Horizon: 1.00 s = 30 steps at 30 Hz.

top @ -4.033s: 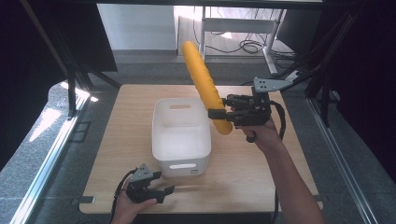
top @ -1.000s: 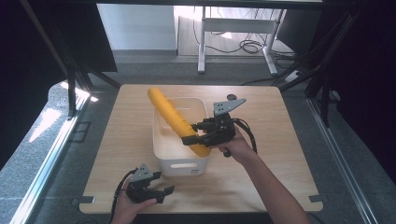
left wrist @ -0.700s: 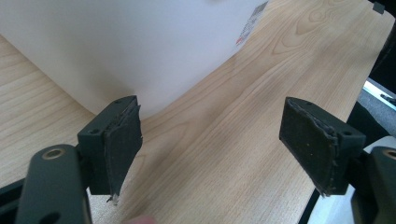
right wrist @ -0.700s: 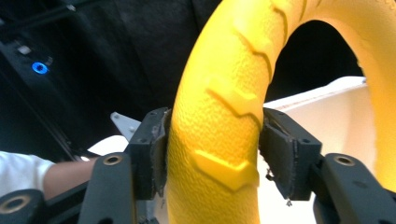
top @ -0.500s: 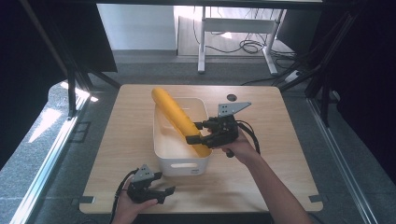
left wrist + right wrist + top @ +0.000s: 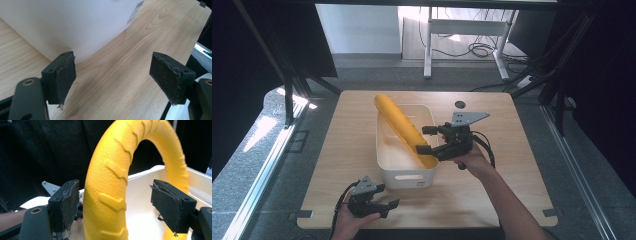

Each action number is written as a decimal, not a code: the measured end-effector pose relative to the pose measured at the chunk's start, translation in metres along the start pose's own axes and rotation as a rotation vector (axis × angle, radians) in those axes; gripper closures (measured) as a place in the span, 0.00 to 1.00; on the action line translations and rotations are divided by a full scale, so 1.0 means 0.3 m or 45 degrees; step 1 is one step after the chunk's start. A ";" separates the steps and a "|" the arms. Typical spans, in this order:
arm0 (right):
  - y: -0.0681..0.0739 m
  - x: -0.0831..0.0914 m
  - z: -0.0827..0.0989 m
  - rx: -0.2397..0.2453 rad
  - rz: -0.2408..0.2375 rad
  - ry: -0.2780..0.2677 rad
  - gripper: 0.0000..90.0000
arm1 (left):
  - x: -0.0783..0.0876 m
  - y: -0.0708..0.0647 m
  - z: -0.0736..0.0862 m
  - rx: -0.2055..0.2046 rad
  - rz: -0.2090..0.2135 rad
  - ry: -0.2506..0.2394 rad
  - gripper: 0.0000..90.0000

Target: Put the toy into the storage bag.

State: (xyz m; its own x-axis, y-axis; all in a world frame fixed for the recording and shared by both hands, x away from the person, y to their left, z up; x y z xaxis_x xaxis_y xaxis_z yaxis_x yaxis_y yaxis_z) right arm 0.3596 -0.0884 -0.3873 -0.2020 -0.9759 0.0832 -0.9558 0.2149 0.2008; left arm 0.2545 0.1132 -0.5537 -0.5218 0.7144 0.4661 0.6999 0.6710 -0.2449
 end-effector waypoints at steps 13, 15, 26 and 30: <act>-0.011 0.169 0.035 0.052 0.169 -0.048 0.29 | 0.002 -0.001 -0.002 0.002 -0.002 -0.006 0.24; -0.029 0.209 0.064 0.052 0.219 -0.028 0.29 | 0.003 -0.001 -0.003 0.003 -0.002 -0.008 0.24; -0.103 0.350 0.193 -0.023 0.395 -0.003 0.33 | 0.001 0.001 -0.002 0.007 -0.009 -0.006 0.24; -0.127 0.393 0.257 -0.081 0.425 0.004 0.34 | 0.002 0.003 -0.001 0.014 -0.011 -0.006 0.24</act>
State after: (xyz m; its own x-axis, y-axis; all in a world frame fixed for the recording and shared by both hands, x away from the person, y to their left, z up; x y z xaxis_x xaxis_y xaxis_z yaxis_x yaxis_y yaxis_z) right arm 0.3557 -0.2147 -0.4603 -0.5011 -0.8510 0.1574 -0.8215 0.5249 0.2227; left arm 0.2550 0.1142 -0.5532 -0.5302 0.7093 0.4646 0.6898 0.6794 -0.2502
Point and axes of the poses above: each handheld gripper's, and its own axes: x roughly backward along the jaws, z roughly out of its underside, y roughly to its left, the point moved 6 cm from there along -x, roughly forward along the jaws, and after that the axes turned 9 degrees about -y, right-handed, at the moved point
